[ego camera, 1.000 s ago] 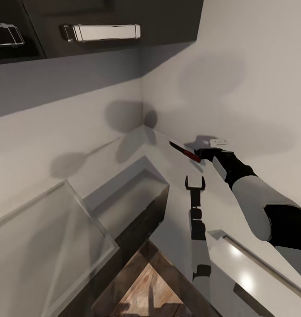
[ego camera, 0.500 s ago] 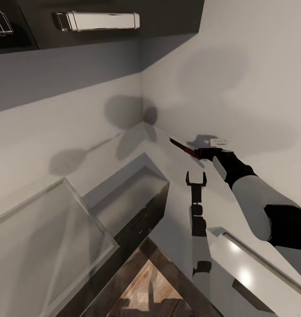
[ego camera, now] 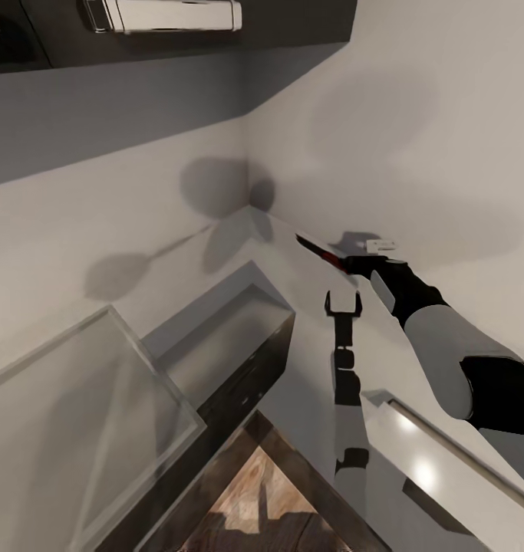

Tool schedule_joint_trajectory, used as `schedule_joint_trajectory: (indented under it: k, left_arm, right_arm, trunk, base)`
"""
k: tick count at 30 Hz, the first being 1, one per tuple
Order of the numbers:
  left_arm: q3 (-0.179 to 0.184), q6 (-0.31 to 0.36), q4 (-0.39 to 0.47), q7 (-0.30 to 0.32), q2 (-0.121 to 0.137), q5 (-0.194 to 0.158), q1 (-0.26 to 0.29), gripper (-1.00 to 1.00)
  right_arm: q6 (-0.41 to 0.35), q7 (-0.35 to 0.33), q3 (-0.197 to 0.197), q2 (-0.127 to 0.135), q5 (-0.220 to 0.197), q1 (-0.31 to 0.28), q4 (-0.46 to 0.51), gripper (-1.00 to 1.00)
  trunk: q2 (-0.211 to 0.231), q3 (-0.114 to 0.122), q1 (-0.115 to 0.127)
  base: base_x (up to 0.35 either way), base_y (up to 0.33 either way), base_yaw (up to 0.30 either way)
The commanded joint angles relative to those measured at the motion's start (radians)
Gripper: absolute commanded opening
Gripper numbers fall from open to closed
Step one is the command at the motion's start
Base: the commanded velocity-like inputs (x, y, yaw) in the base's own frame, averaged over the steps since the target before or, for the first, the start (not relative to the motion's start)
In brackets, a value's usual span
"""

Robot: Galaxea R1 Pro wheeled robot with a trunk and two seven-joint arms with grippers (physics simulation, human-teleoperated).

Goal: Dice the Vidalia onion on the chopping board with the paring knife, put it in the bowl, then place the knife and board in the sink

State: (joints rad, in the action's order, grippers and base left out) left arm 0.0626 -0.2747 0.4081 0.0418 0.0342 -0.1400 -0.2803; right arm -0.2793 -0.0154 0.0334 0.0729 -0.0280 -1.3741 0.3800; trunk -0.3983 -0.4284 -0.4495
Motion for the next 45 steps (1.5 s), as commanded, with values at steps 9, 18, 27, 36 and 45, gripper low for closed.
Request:
schedule_joint_trajectory:
  k: [9,18,27,36,45]
  left_arm:
    - [0.006,-0.001,0.001,0.001,0.001,-0.010,0.000,1.00]
    - [0.006,-0.001,0.001,0.001,0.001,-0.010,0.000,1.00]
    - [0.006,-0.001,0.001,0.001,0.001,-0.010,0.000,1.00]
    - [0.006,-0.001,0.001,0.001,0.001,-0.010,0.000,1.00]
    - [0.006,-0.001,0.001,0.001,0.001,-0.010,0.000,1.00]
  right_arm:
    - [-0.006,-0.002,0.003,0.001,-0.003,0.000,0.007,1.00]
    - [-0.101,-0.002,0.003,0.000,-0.002,0.000,0.159,1.00]
    - [-0.282,0.000,0.004,-0.030,-0.003,0.000,0.371,1.00]
    - [-0.281,-0.001,0.004,-0.033,-0.004,0.000,0.366,1.00]
    - [-0.281,-0.001,0.003,-0.032,-0.002,0.000,0.346,1.00]
  trunk:
    - [-0.002,-0.016,-0.001]
    - [-0.002,-0.030,-0.001]
    - [-0.002,-0.041,-0.001]
    - [-0.002,-0.042,-0.001]
    - [-0.002,-0.043,-0.001]
  base:
    - [0.000,0.000,0.000]
    - [0.000,0.000,0.000]
    - [0.000,0.000,0.000]
    - [0.000,0.000,0.000]
    - [0.000,0.000,0.000]
